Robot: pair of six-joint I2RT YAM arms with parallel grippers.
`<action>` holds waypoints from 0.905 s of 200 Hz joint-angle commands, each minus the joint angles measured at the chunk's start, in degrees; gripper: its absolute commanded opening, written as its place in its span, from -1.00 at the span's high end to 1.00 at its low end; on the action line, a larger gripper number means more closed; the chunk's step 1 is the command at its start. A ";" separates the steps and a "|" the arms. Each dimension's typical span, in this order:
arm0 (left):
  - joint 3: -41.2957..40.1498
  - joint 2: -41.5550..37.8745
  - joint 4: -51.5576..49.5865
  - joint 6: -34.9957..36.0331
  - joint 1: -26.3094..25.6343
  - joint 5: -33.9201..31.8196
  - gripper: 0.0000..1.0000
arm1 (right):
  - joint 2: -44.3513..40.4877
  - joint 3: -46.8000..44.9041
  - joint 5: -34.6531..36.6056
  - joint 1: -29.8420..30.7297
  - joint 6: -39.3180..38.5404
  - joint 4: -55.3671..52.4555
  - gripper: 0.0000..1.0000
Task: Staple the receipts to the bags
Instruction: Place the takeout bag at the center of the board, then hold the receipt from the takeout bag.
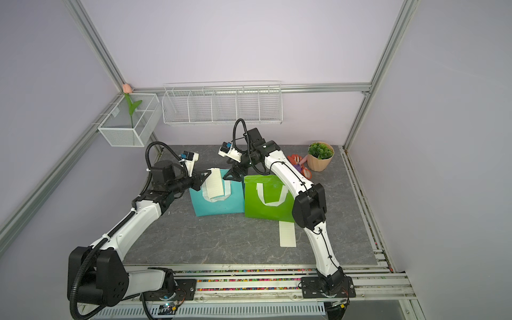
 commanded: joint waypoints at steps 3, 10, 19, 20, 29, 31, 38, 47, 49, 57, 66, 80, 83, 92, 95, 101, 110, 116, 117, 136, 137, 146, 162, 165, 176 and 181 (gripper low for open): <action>-0.17 -0.13 1.53 1.78 0.00 0.94 1.00 | -3.36 -0.37 -4.09 -0.39 2.20 3.60 -0.96; -0.05 0.18 1.51 1.81 0.02 1.04 1.00 | -3.05 -0.14 -4.10 -0.18 2.27 3.79 -0.90; 0.34 0.43 1.39 1.78 0.00 1.29 1.00 | -2.54 0.17 -4.22 0.03 2.76 4.35 -0.82; 0.37 0.46 1.36 1.77 0.00 1.29 1.00 | -2.46 0.19 -4.29 0.00 2.80 4.45 -0.81; 0.56 0.69 1.33 1.68 0.00 1.33 1.00 | -1.83 0.56 -4.83 -0.05 3.75 5.11 -0.75; 0.57 0.76 1.31 1.68 0.00 1.47 1.00 | -1.61 0.74 -4.98 -0.01 3.95 5.22 -0.73; 0.67 0.90 1.33 1.85 0.00 1.48 1.00 | -0.91 1.38 -5.35 0.05 4.60 5.43 -0.66; 0.76 1.23 1.39 1.68 0.00 1.28 1.00 | 0.13 2.66 -5.56 0.27 5.39 5.26 -0.60; 0.69 1.29 1.41 1.68 0.00 1.29 1.00 | 0.38 3.03 -5.56 0.31 5.50 5.19 -0.58; 0.67 1.54 1.75 1.70 0.00 1.61 1.00 | 1.30 4.11 -5.51 0.61 6.02 5.08 -0.54; 0.87 2.06 1.75 1.63 -0.08 1.90 1.00 | 2.26 5.46 -5.17 1.15 6.51 4.95 -0.49; 1.02 2.38 1.27 1.74 -0.13 1.58 1.00 | 3.59 7.28 -4.47 1.92 6.79 4.20 -0.39; 1.01 2.42 1.17 1.74 -0.09 1.51 1.00 | 3.88 7.59 -4.19 2.09 6.79 4.01 -0.38; 0.86 2.16 1.17 2.08 -0.11 1.40 1.00 | 4.71 8.64 -3.44 2.57 6.60 3.25 -0.34; 0.76 2.11 1.16 2.10 -0.09 1.25 1.00 | 4.90 8.98 -3.14 2.78 6.46 2.93 -0.32; 0.67 1.97 1.23 2.11 -0.11 1.07 1.00 | 5.48 9.68 -2.57 3.06 6.20 2.23 -0.30; 0.62 1.73 1.50 2.03 -0.09 0.81 1.00 | 6.23 10.60 -1.55 3.37 5.75 1.22 -0.28; 0.65 1.63 1.66 2.02 -0.09 0.76 1.00 | 6.59 11.04 -0.95 3.56 5.45 0.70 -0.27; 0.66 1.59 1.63 2.02 -0.09 0.76 1.00 | 6.68 11.08 -0.85 3.61 5.42 0.60 -0.27; 0.50 1.34 1.95 1.83 -0.09 0.75 1.00 | 7.26 11.17 0.98 3.84 5.15 0.16 -0.27; 0.49 1.40 1.99 1.80 -0.09 0.76 1.00 | 7.27 11.23 1.08 3.84 5.13 0.16 -0.27; 0.49 1.39 2.29 1.66 -0.09 0.93 1.00 | 7.46 11.29 1.84 3.92 5.06 -0.06 -0.24; 0.48 1.41 2.39 1.68 -0.10 0.85 1.00 | 7.65 11.56 3.32 4.05 4.45 -1.07 -0.14; 0.50 1.38 2.50 1.67 -0.09 0.85 1.00 | 7.64 11.68 3.63 4.02 4.28 -1.33 -0.12; 0.47 1.45 2.73 1.60 -0.11 0.94 1.00 | 7.67 11.82 4.30 4.04 3.77 -2.14 -0.03; 0.48 1.38 2.84 1.59 -0.09 0.79 1.00 | 7.65 11.82 4.30 4.04 3.64 -2.29 -0.02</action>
